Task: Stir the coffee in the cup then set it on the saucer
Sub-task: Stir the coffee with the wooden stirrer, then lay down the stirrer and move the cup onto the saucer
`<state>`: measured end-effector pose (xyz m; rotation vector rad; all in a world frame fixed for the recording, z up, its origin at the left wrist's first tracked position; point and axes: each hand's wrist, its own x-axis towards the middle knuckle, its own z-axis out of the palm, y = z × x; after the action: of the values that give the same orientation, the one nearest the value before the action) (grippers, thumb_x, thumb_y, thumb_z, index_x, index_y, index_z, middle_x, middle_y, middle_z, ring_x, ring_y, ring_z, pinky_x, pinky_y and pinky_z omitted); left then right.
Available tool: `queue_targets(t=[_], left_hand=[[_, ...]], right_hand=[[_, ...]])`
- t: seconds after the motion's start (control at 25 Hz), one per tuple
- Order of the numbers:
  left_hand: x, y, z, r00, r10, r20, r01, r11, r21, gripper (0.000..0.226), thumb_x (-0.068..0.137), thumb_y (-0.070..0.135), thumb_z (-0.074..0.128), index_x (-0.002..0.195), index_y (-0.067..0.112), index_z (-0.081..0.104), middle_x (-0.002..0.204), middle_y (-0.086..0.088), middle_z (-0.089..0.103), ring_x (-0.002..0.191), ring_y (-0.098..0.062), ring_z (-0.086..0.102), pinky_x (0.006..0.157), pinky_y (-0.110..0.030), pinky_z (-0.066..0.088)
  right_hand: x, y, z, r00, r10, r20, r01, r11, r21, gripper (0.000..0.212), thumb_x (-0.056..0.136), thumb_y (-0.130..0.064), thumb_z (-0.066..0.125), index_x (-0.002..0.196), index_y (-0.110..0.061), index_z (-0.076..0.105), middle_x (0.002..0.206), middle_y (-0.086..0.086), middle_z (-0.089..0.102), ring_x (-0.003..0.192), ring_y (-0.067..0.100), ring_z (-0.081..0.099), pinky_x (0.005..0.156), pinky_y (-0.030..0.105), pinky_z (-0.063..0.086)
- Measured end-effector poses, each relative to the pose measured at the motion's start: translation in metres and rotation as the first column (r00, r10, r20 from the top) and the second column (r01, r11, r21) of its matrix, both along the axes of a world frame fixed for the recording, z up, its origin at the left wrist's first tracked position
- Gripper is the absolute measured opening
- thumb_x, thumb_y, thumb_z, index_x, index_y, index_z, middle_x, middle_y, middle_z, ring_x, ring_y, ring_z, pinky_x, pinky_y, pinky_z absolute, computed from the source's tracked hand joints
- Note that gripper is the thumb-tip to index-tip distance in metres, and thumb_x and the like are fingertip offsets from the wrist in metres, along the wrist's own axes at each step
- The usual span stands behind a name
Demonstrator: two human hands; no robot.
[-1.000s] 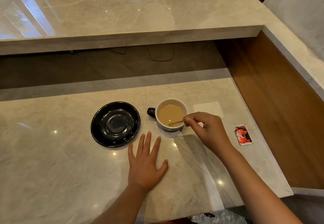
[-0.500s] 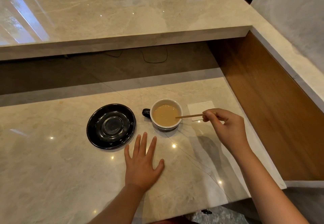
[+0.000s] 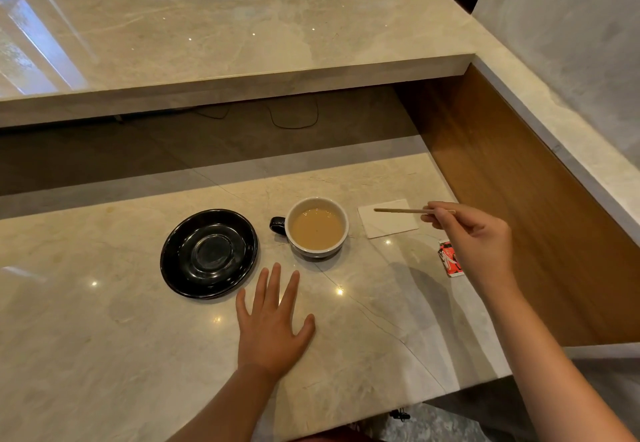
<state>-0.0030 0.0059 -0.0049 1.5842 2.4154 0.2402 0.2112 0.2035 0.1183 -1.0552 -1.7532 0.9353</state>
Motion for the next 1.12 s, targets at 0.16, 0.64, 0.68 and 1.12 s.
queue_targets(t=[0.16, 0.64, 0.68, 1.12], left_hand=[[0.001, 0.001, 0.001, 1.000, -0.001, 0.010, 0.001, 1.000, 0.008, 0.073, 0.083, 0.064, 0.022, 0.148, 0.035, 0.006, 0.159, 0.000, -0.005, 0.142, -0.017, -0.015, 0.113, -0.053, -0.009], [0.001, 0.000, 0.004, 1.000, 0.000, -0.001, 0.000, 1.000, -0.018, 0.074, 0.082, 0.066, 0.017, 0.148, 0.035, 0.003, 0.158, 0.000, -0.007, 0.143, -0.018, -0.013, 0.113, -0.054, -0.008], [0.001, 0.000, 0.005, 1.000, 0.003, 0.000, -0.003, 1.000, -0.023, 0.075, 0.081, 0.067, 0.016, 0.148, 0.035, 0.002, 0.158, 0.001, -0.008, 0.143, -0.018, -0.014, 0.113, -0.054, -0.008], [0.001, 0.000, 0.007, 1.000, 0.008, 0.005, -0.008, 1.000, -0.021, 0.074, 0.081, 0.067, 0.017, 0.147, 0.037, -0.001, 0.156, 0.003, -0.011, 0.142, -0.016, -0.017, 0.112, -0.052, -0.012]], right_hand=[[0.009, 0.013, -0.022, 0.933, 0.017, 0.359, -0.206, 0.844, 0.495, 0.014, 0.084, -0.008, 0.063, 0.095, -0.002, 0.070, 0.091, 0.012, 0.073, 0.083, 0.019, 0.070, 0.075, 0.026, 0.057], [0.031, 0.019, -0.083, 0.746, 0.025, 0.666, -0.532, 0.623, 0.574, 0.040, 0.066, 0.002, 0.078, 0.104, 0.003, 0.066, 0.102, 0.021, 0.071, 0.085, 0.030, 0.071, 0.077, 0.038, 0.057], [0.033, 0.017, -0.085, 0.730, 0.037, 0.682, -0.547, 0.631, 0.551, 0.041, 0.065, 0.003, 0.079, 0.104, 0.002, 0.066, 0.103, 0.021, 0.071, 0.085, 0.030, 0.071, 0.074, 0.039, 0.059], [0.046, 0.008, -0.095, 0.620, 0.168, 0.766, -0.618, 0.706, 0.346, 0.039, 0.076, -0.017, 0.072, 0.112, -0.003, 0.063, 0.116, 0.016, 0.067, 0.110, 0.028, 0.061, 0.086, 0.041, 0.055]])
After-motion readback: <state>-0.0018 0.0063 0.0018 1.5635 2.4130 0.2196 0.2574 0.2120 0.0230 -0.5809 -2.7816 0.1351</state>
